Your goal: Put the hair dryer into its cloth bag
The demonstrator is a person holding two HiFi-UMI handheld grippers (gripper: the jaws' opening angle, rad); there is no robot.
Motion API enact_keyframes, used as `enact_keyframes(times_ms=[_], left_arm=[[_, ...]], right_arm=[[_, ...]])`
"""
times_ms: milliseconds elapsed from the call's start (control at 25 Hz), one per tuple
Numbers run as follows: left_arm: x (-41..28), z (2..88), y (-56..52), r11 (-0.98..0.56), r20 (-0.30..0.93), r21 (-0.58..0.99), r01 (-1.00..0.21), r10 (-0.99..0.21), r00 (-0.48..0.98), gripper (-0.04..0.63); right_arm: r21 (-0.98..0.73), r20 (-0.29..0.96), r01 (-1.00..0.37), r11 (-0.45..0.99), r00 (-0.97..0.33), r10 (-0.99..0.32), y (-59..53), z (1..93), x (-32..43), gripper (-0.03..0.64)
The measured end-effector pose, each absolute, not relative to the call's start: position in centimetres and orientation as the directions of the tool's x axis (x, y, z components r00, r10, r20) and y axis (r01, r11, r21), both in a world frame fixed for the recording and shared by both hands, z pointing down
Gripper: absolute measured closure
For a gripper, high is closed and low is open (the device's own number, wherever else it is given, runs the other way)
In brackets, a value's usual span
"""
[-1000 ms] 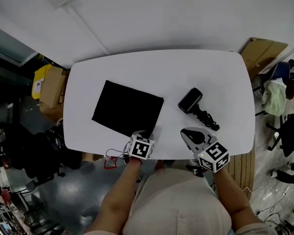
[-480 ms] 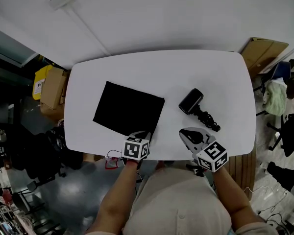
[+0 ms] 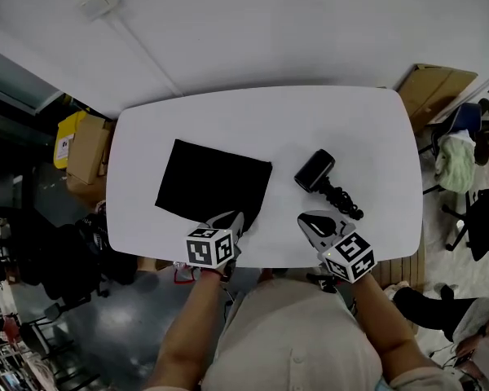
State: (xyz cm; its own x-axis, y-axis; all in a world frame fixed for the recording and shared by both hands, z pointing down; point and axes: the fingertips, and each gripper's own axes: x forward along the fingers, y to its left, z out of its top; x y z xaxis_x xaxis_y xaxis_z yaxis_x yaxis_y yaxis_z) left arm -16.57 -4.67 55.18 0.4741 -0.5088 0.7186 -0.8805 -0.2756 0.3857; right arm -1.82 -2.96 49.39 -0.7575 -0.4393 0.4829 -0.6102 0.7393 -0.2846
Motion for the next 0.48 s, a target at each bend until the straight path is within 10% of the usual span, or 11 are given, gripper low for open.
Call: enact_keyframes(times_ms=[480], left_arm=[[-16.0,51.5,-6.7,-0.274,0.644,0.435,-0.858,-0.571,0.509,0.568]], right_arm=[[-0.110,0.663,-0.726,0.679,-0.563,-0.493,-5.2,52.3,5.8,0.469]])
